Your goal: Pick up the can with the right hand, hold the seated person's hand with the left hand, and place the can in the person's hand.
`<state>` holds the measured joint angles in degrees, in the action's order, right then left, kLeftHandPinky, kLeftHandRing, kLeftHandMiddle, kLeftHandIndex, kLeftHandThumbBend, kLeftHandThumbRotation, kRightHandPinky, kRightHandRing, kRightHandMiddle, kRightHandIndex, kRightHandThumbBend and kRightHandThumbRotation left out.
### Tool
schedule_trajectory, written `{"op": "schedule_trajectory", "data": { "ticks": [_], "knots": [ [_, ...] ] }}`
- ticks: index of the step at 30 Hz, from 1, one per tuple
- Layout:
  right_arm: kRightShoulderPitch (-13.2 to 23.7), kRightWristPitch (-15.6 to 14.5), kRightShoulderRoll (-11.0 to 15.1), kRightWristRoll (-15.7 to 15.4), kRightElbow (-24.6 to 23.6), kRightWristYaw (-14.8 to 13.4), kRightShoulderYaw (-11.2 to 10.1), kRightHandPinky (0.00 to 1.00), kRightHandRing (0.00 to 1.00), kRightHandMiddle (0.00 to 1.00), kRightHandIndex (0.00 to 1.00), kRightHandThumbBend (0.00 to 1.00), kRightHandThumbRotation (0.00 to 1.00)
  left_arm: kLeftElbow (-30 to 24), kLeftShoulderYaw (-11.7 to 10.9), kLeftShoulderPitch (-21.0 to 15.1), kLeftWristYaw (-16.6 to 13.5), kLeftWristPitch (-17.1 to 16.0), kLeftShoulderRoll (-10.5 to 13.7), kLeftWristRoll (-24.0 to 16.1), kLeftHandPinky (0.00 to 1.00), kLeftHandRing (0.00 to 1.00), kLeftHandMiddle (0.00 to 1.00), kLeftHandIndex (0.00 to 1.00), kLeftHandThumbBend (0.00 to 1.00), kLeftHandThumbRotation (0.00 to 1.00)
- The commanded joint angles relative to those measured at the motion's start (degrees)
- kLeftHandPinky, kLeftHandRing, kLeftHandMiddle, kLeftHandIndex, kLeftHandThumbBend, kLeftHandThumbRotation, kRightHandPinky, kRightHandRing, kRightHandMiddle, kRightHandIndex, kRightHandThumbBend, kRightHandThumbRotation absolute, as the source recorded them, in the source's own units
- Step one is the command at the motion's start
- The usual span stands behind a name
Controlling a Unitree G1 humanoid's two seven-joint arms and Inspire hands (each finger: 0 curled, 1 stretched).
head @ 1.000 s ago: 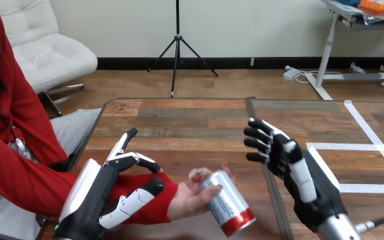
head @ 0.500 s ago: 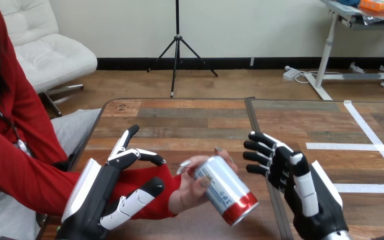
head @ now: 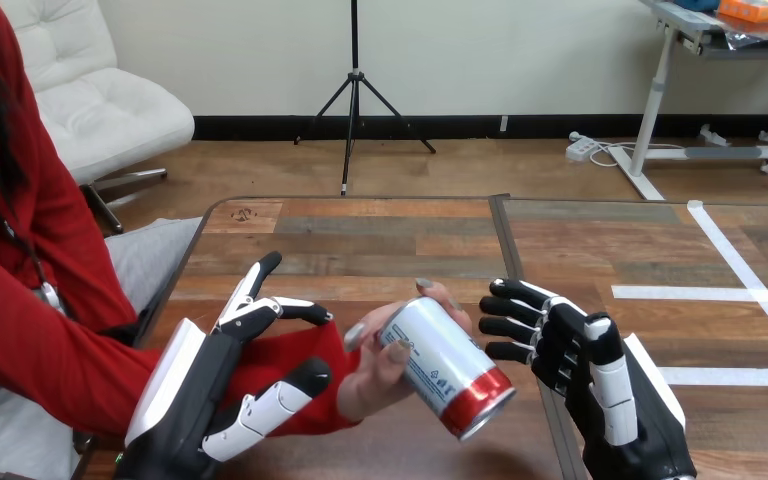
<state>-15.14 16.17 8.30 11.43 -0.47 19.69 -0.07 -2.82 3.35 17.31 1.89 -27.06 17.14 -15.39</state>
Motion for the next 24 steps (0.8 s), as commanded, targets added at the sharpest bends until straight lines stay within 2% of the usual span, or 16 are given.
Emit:
{"op": "schedule_trajectory", "data": {
  "ticks": [1, 8, 14, 24],
  "knots": [
    [1.17, 2.09, -0.83, 1.18, -4.76, 0.66, 0.55, 0.72, 0.78, 0.78, 0.75, 0.98, 1.00, -0.98, -0.41, -2.21, -1.23, 0.92, 0.40, -3.49, 0.98, 1.00, 1.00, 1.00, 1.00, 1.00],
    [0.41, 3.01, -1.39, 2.50, -5.86, 2.19, 0.82, 0.72, 0.78, 0.77, 0.73, 0.95, 1.00, -3.19, -0.50, -1.94, -0.70, 4.43, 1.11, -7.41, 0.95, 1.00, 1.00, 1.00, 1.00, 1.00],
    [-0.32, 3.67, -1.48, 3.16, -7.13, 3.47, 1.26, 0.72, 0.77, 0.77, 0.71, 0.92, 1.00, -4.23, -0.42, -1.74, 0.02, 5.85, 1.36, -7.85, 0.94, 1.00, 1.00, 1.00, 1.00, 1.00],
    [-1.44, 3.63, -1.83, 3.34, -9.82, 3.74, 1.94, 0.70, 0.76, 0.74, 0.65, 0.90, 1.00, -6.48, -0.07, -1.34, 1.97, 9.13, 2.13, -8.91, 0.95, 1.00, 1.00, 1.00, 1.00, 1.00]
  ]
}}
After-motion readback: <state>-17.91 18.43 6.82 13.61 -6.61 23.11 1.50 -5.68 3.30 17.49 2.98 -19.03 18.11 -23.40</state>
